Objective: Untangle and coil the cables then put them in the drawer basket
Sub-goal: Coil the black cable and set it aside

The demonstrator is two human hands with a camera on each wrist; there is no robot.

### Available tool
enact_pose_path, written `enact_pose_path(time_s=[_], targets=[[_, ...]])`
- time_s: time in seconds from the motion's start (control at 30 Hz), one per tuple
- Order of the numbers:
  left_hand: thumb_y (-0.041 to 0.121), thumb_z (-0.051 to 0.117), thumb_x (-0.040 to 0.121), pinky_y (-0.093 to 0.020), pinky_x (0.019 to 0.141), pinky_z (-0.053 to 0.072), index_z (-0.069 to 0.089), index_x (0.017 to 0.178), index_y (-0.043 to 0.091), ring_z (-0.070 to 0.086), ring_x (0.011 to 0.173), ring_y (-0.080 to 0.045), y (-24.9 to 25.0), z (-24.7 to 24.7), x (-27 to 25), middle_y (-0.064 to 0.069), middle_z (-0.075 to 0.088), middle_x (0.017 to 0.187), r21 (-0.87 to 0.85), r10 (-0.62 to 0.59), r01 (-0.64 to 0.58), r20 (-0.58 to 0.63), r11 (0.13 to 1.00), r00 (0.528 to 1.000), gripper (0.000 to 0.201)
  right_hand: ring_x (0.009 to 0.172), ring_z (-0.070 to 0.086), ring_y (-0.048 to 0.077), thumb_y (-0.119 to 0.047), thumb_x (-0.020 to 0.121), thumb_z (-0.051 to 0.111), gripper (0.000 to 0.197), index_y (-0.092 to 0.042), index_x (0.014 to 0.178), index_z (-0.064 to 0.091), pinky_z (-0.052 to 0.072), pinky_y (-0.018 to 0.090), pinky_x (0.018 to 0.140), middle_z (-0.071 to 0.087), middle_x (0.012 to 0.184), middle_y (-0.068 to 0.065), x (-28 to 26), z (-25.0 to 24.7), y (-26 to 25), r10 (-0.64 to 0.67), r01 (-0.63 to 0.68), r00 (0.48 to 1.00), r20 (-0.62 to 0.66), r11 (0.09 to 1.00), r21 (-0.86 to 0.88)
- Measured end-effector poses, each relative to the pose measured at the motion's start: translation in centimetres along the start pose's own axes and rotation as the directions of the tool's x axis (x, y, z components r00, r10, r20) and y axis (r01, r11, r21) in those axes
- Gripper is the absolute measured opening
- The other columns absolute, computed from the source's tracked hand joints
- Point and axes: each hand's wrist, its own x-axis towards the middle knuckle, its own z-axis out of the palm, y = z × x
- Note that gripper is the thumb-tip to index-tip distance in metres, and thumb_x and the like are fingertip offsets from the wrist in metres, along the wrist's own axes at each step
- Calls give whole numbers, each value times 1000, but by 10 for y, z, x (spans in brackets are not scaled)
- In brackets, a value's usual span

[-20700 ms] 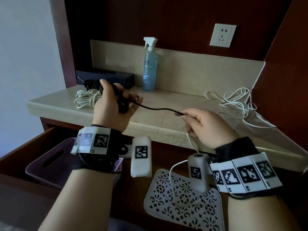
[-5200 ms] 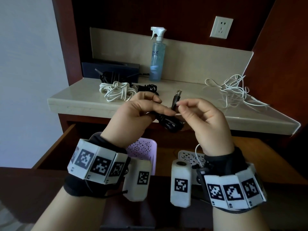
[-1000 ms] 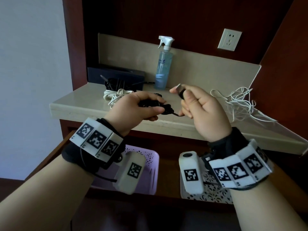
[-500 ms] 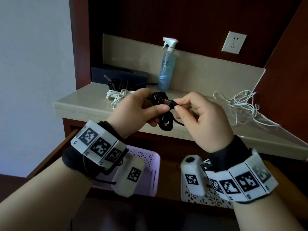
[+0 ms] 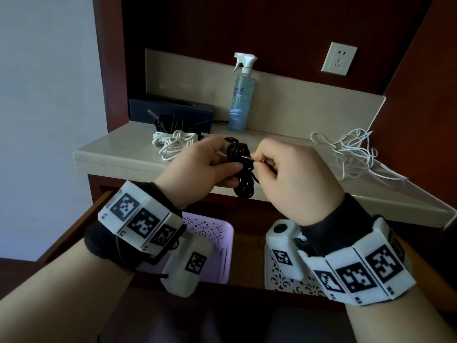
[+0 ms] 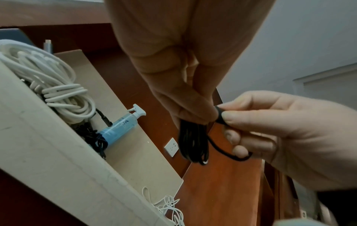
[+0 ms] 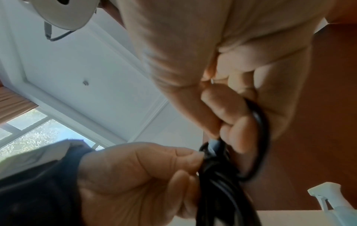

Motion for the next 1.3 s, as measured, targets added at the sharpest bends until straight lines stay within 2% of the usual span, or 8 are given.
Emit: enact_pose_path(time_s=[0.17, 0.47, 0.7, 0.83, 0.93, 1.07, 1.17, 1.3], targets=[[2, 61, 87, -21, 64, 57, 51, 87, 23, 65, 55, -5, 3, 9, -2, 0, 68, 71, 109, 39, -40, 12, 993, 999, 24, 57, 41, 18, -9, 85, 49, 8, -12, 81, 56, 33, 29, 57, 46, 59, -1, 8, -7, -3, 102, -93, 985, 139, 993, -72], [0, 61, 86, -14, 58, 54, 52, 106, 18, 65, 56, -5, 14, 2, 1, -4, 67, 78, -7, -10, 9, -62, 1000, 998, 29, 52, 60, 8, -11, 86, 60, 14, -18, 78, 51, 50, 29, 57, 61, 63, -6, 1, 8, 10, 171, -125, 979, -110, 934, 334], [4, 64, 86, -15, 60, 55, 54, 99, 16, 65, 56, -4, 13, -1, 0, 0, 67, 76, 209, 74, -59, -64, 976, 995, 20, 56, 41, 21, -13, 85, 59, 14, -13, 73, 52, 22, 28, 44, 45, 59, -3, 14, 1, -3, -39, 35, 999, -38, 994, -104], [4, 65, 85, -13, 57, 53, 53, 87, 15, 64, 53, -2, 9, 2, -4, 8, 65, 69, 240, 88, -69, -67, 968, 994, 16, 64, 50, 17, -18, 86, 61, 23, -20, 68, 47, 33, 25, 58, 54, 63, -7, 20, -4, 8, 181, -199, 973, 145, 973, 117], [4, 65, 85, -10, 54, 50, 51, 79, 17, 63, 51, 1, 7, 4, -5, 7, 64, 68, 239, 82, -64, -64, 969, 995, 20, 64, 49, 14, -19, 86, 61, 23, -21, 68, 47, 31, 24, 59, 53, 64, -9, 21, -3, 7, 161, -179, 969, 186, 980, 87], [5, 67, 83, -12, 55, 52, 52, 78, 17, 65, 53, -2, 12, -3, -3, 4, 66, 70, 212, 53, -42, -45, 976, 998, 20, 52, 48, 6, -13, 87, 60, 19, -22, 73, 51, 39, 26, 57, 54, 60, -7, 15, -2, 11, 26, -52, 994, 110, 971, 233], [6, 67, 83, -13, 54, 52, 49, 77, 17, 65, 53, -4, 16, -3, 0, 3, 66, 68, 200, 86, -77, -36, 977, 996, 22, 44, 50, 6, -4, 87, 59, 21, -18, 74, 51, 42, 16, 53, 55, 56, -4, 10, 6, 15, 158, -120, 987, -35, 858, 499], [8, 68, 83, -18, 57, 55, 51, 84, 15, 66, 55, -5, 15, -2, 2, 2, 69, 73, 288, 85, -75, -20, 955, 996, 19, 54, 51, 9, -12, 86, 62, 13, -17, 76, 54, 41, 26, 56, 55, 60, -6, 15, 8, 15, 97, -97, 995, 15, 961, 258]])
